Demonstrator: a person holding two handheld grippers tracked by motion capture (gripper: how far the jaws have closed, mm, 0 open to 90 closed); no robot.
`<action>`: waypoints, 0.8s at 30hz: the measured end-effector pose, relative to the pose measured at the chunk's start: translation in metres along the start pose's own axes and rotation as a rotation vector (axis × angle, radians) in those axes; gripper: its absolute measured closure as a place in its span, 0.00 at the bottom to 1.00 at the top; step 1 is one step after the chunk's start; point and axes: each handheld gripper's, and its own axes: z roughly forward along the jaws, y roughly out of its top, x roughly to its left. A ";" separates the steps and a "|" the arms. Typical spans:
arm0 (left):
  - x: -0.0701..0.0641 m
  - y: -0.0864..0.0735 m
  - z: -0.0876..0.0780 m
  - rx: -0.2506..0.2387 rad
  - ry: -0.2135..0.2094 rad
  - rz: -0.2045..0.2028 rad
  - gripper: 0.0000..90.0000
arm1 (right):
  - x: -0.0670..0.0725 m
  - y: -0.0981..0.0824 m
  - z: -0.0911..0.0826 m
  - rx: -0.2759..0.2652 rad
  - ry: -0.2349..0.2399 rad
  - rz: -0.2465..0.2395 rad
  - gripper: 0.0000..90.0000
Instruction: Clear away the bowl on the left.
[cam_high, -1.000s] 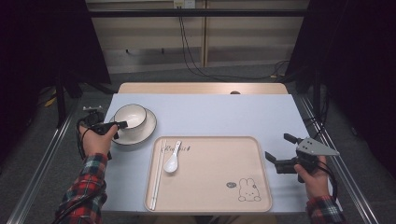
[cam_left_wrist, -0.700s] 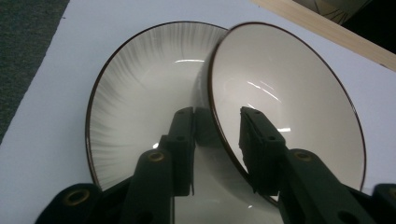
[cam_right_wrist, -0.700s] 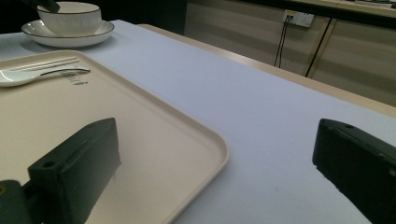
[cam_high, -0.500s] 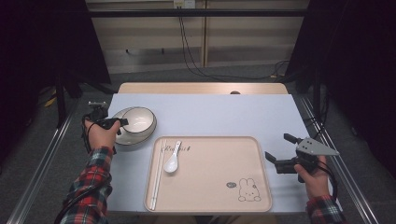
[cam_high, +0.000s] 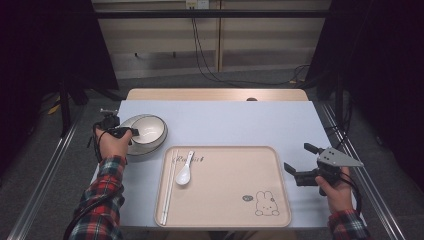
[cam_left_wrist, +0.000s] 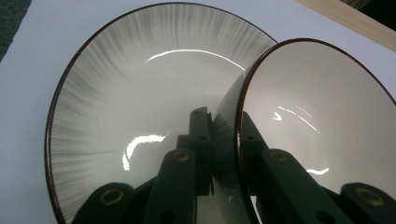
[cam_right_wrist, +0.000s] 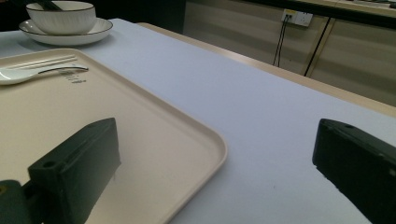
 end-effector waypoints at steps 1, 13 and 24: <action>-0.001 0.000 -0.002 -0.003 -0.008 0.002 0.90 | 0.000 0.000 0.000 0.001 0.000 0.001 0.00; -0.018 -0.003 -0.026 0.042 -0.109 0.061 0.90 | 0.001 0.001 0.000 -0.006 -0.007 0.002 0.00; -0.038 -0.019 -0.034 0.091 -0.191 0.136 0.89 | 0.002 0.001 0.000 -0.005 -0.005 -0.003 0.00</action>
